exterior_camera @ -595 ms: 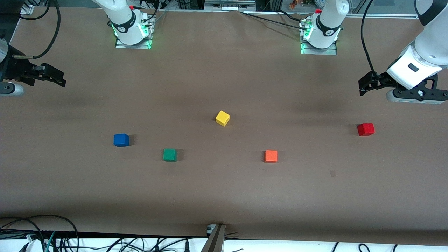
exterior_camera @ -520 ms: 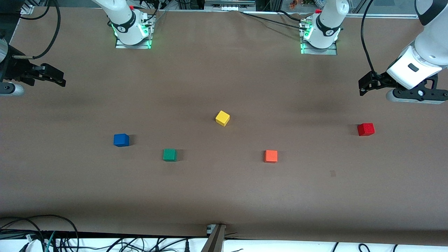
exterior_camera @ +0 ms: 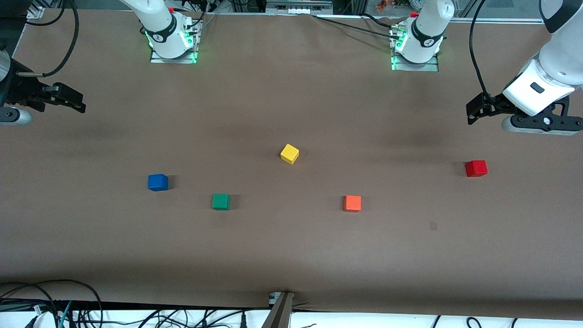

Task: Pass red block to right arm, stack on blue
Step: 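Move the left gripper down toward the red cube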

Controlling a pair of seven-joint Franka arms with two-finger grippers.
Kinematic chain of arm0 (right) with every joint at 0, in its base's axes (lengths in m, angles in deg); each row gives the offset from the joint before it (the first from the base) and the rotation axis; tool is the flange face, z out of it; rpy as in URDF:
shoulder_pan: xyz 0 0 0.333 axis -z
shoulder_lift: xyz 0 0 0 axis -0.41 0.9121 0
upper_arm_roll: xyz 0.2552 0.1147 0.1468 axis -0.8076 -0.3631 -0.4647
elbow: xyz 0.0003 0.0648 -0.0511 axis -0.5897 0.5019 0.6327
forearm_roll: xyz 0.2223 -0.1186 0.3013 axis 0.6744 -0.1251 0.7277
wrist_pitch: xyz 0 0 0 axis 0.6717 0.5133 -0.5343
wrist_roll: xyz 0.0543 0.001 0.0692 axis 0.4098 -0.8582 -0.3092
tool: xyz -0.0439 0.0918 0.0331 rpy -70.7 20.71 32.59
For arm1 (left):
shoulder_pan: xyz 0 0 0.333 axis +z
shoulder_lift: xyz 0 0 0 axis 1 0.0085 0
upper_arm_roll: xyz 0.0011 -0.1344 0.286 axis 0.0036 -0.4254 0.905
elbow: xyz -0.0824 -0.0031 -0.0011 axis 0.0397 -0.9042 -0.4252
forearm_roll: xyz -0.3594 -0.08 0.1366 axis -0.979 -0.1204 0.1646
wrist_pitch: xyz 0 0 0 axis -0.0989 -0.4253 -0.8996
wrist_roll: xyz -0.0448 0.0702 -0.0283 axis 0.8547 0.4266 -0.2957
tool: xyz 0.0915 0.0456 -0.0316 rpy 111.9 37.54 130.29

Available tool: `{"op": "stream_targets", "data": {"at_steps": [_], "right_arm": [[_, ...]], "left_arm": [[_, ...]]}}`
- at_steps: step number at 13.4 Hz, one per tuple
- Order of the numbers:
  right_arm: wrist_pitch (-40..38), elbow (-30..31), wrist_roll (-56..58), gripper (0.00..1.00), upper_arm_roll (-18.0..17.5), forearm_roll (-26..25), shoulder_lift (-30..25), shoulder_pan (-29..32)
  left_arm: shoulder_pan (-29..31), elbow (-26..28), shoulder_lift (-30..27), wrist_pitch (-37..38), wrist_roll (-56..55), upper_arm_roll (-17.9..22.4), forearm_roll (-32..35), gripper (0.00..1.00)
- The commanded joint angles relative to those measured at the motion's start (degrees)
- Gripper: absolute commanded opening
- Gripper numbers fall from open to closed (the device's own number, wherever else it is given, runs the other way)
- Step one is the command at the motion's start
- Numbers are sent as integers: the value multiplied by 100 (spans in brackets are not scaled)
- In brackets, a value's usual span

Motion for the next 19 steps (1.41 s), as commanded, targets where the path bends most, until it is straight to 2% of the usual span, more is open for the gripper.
{"op": "stream_targets", "data": {"at_steps": [1, 3, 7, 10, 12, 15, 19], "right_arm": [[-20, -86, -11, 100, -14, -87, 29, 26], [-20, -86, -2, 100, -14, -87, 29, 26], [-11, -86, -11, 100, -14, -87, 29, 26], [-11, -86, -11, 100, -14, -87, 55, 26], [-2, -104, -11, 100, -14, -78, 64, 43], [42, -104, -2, 100, -14, -96, 55, 34], [42, -104, -2, 100, -14, -96, 55, 34]], "left_arm": [[37, -121, 54, 167, 121, -5, -95, 100], [63, -129, 150, 150, 139, 3, -113, 100], [178, -454, 852, 159, 147, 12, -25, 100], [458, -455, 1265, -60, 446, 12, 27, 100], [652, -271, 1407, -586, 560, 12, 115, 100], [863, 115, 1530, -1446, 867, 12, 590, 100], [1425, 1292, 1583, -3150, 1307, 12, 599, 100]]}}
